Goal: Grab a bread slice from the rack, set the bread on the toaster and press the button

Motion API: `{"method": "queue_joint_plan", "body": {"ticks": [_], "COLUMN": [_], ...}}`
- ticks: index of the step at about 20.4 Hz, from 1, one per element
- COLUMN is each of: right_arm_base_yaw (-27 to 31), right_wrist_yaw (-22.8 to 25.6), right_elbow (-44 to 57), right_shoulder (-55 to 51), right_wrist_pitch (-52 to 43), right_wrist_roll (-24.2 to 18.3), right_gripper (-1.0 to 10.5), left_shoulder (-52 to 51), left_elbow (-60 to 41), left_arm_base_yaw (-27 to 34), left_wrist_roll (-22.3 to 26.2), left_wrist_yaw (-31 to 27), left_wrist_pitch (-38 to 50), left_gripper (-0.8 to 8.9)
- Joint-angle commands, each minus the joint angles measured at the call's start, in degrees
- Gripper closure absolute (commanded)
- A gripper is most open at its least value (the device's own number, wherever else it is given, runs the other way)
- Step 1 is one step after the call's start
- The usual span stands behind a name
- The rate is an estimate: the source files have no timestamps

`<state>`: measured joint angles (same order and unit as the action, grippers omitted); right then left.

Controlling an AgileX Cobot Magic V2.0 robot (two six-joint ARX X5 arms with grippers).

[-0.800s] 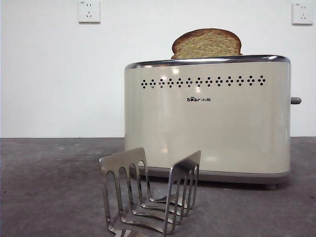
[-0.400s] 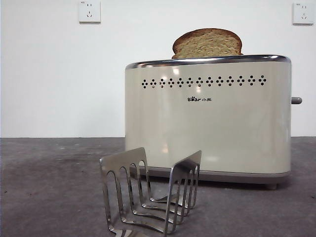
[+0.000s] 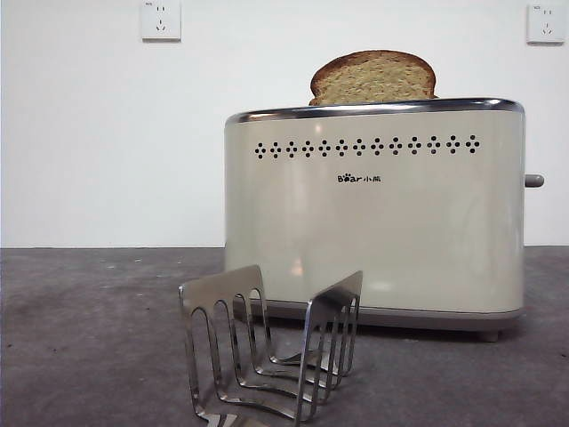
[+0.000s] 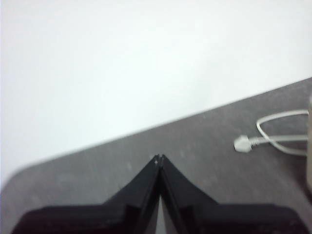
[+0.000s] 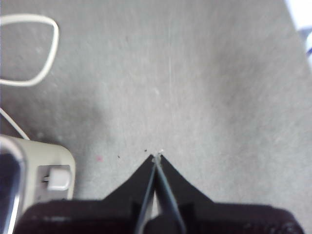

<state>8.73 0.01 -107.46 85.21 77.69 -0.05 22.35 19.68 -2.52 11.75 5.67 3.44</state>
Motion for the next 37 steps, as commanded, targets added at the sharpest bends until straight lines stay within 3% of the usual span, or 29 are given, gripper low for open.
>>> {"method": "queue_joint_plan", "body": {"ticks": [1, 5, 8, 14, 17, 37], "right_arm_base_yaw": [-0.1, 0.0, 0.0, 0.0, 0.0, -0.1], "right_wrist_yaw": [0.1, 0.1, 0.1, 0.1, 0.1, 0.1], "right_elbow": [0.1, 0.1, 0.1, 0.1, 0.1, 0.1], "right_shoulder": [3.0, 7.1, 9.0, 9.5, 9.5, 9.6], "right_wrist_pitch": [-0.8, -5.8, -11.3, -20.8, -22.5, -22.4], "right_wrist_roll": [-0.4, -0.4, -0.4, -0.4, -0.4, -0.4], "right_gripper": [9.5, 9.5, 9.5, 9.5, 9.5, 9.5], "left_shoulder": [-6.6, -15.1, -17.3, -21.2, -22.1, -21.3], "left_elbow": [-10.5, -18.1, -18.3, -18.8, -19.2, -19.2], "left_arm_base_yaw": [0.5, 0.5, 0.7, 3.0, 3.6, 3.8], "left_wrist_roll": [-5.0, -9.5, -12.0, -12.7, -16.6, -16.2], "left_wrist_yaw": [0.0, -1.8, -6.9, -7.7, -10.3, -9.7], "left_wrist_pitch": [1.6, 0.1, -3.8, -9.9, -12.0, -12.7], "left_gripper": [8.16, 8.17, 8.17, 8.17, 8.16, 8.17]}}
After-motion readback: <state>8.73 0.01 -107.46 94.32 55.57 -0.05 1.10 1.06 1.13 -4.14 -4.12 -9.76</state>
